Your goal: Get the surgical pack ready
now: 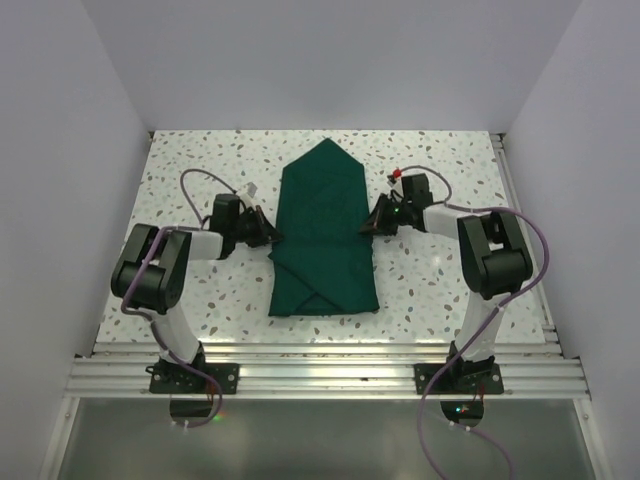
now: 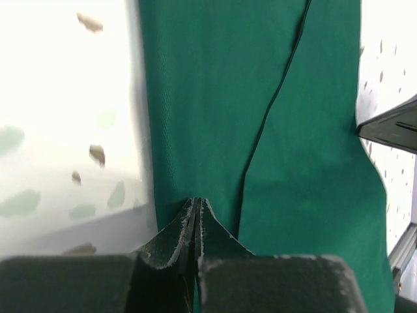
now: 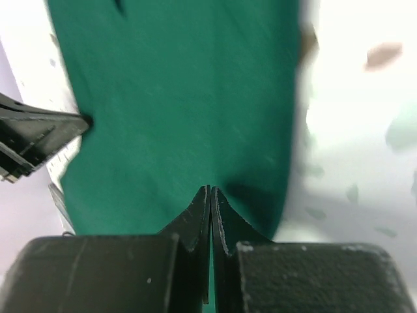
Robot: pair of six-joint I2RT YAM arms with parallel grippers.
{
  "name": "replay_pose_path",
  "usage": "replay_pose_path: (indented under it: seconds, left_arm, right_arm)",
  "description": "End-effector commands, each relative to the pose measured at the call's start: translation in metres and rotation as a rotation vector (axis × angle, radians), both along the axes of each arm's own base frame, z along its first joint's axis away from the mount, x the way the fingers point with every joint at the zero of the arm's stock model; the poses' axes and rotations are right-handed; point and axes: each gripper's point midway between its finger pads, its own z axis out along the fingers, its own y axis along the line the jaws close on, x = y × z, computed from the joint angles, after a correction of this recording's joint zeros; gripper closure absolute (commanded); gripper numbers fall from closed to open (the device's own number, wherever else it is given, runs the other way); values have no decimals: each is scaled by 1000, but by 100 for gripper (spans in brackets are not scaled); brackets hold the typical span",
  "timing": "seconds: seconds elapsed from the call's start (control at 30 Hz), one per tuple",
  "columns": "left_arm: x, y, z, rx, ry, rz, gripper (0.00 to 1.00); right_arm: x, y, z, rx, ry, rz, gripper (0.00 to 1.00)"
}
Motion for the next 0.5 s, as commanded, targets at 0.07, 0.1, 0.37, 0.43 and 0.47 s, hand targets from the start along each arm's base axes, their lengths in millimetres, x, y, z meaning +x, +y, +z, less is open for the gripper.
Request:
replay_pose_path:
  seconds: [0.07,0.1,0.37,0.43,0.47]
  left_arm:
    - [51,1,57,26,-154,18,98]
    - [64,-2,71,18,-190,15,98]
    - [130,-16,99,-26,-304,-6,98]
    - [140,-18,102,-43,-335,-16,98]
    - [149,-20,100,-51,-342,-21,98]
  right_arm:
    - [47,4,49,16,-132,-9,100]
    - [53,4,54,30,-143,-13,100]
    - [121,7,61,110,-204,-56,100]
    - [137,11,71,132,-238,-60,100]
    - [142,13,70,139,-242,-59,100]
